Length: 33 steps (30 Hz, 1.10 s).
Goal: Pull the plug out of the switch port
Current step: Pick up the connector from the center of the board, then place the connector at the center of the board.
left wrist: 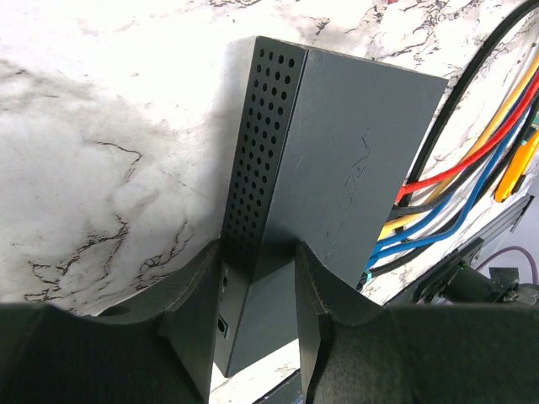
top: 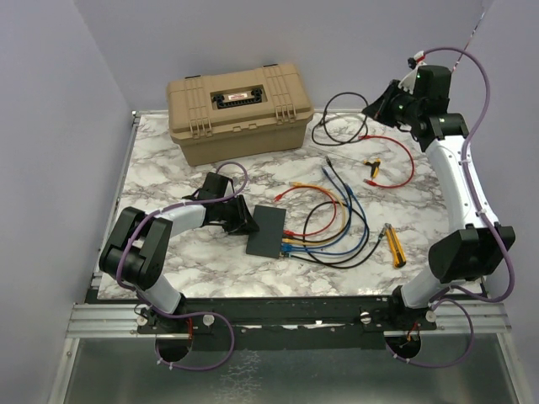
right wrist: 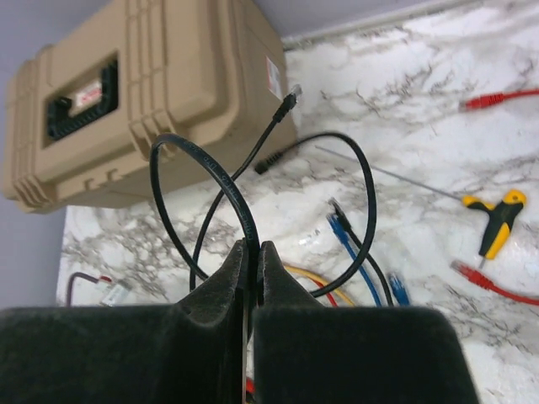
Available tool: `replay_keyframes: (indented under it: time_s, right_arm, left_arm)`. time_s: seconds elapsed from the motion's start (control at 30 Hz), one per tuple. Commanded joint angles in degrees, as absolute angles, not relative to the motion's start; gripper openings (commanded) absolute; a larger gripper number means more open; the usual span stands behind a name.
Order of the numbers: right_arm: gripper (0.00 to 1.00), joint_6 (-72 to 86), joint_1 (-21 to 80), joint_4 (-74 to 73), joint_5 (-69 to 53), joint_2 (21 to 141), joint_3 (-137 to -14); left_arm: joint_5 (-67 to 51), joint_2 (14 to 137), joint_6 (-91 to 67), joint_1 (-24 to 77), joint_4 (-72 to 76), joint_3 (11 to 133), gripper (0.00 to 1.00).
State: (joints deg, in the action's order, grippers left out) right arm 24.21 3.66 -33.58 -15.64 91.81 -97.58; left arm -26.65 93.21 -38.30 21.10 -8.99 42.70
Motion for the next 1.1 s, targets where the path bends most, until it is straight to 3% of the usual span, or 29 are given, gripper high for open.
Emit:
replay_keyframes:
  time_s: [0.0,0.63,1.07]
  right_arm:
    - [0.0,26.2,3.4,-34.7,-18.4,91.3,-103.2]
    - [0.0,25.3,-0.4,-34.4,-8.2,98.7,-115.7]
    - [0.0,29.1,-12.2,-29.8,-13.8,103.9,-109.5]
  left_arm:
    - [-14.3,100.4,-35.2,22.5,-15.6,38.5,0.32]
    - [-14.4,100.3,-34.5,22.5,-15.6,38.1,0.32]
    - [-14.1,100.0,-34.9,22.5,-15.6,38.7,0.32]
